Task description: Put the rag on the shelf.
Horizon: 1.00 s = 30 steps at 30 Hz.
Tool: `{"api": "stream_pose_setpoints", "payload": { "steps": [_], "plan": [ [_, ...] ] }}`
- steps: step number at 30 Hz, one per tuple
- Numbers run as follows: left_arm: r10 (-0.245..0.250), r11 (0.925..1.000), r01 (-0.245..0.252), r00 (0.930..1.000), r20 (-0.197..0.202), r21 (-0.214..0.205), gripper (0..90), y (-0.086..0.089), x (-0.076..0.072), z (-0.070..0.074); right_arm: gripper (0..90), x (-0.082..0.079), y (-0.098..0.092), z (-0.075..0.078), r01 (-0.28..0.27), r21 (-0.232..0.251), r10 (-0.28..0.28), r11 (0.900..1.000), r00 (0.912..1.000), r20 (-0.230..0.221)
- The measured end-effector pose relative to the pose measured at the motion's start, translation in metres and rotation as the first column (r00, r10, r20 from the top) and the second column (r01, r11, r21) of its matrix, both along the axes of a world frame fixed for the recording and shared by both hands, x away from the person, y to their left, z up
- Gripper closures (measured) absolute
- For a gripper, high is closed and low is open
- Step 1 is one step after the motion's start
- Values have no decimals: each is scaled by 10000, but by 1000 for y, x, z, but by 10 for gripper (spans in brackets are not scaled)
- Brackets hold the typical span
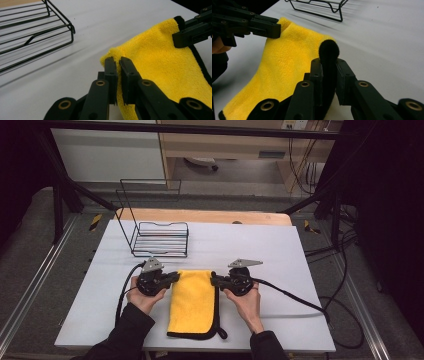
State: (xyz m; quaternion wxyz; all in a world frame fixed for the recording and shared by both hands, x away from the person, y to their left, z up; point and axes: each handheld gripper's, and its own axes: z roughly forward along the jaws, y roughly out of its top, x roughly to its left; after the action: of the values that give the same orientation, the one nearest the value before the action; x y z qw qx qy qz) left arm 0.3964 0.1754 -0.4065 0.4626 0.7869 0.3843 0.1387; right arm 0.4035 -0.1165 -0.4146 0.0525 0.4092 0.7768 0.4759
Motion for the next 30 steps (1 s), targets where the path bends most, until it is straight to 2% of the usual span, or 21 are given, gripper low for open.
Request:
{"api": "stream_pose_setpoints", "payload": {
  "steps": [4,6,10,16,24,28,29,30],
  "plan": [
    [-51,9999,54,9997,233,-115,843,0,-4,7,779,-4,-3,9,42,219,-48,9998,9996,285],
    [-98,9995,112,9989,452,-310,843,0,-8,15,779,-5,-5,12,97,277,-108,9996,9990,424],
    [-132,9992,158,9974,715,-360,843,0,-11,22,779,-10,-6,21,133,305,-158,9994,9964,839],
    [-141,9974,219,9937,1113,-691,843,2,-18,35,779,-16,-6,34,90,304,-134,9995,9889,1477],
    [-151,9955,295,9875,1571,-901,844,5,-25,51,781,-23,-6,51,103,381,-179,9992,9787,2043],
    [-146,9950,315,9848,1729,-952,844,5,-27,55,781,-26,-6,56,103,375,-187,9992,9725,2322],
    [-129,9947,313,9828,1840,-975,844,5,-28,59,781,-27,-6,60,135,381,-226,9992,9680,2499],
    [-129,9947,313,9828,1840,-975,843,5,-28,59,781,-27,-6,60,135,381,-226,9992,9680,2499]
  ]
}}
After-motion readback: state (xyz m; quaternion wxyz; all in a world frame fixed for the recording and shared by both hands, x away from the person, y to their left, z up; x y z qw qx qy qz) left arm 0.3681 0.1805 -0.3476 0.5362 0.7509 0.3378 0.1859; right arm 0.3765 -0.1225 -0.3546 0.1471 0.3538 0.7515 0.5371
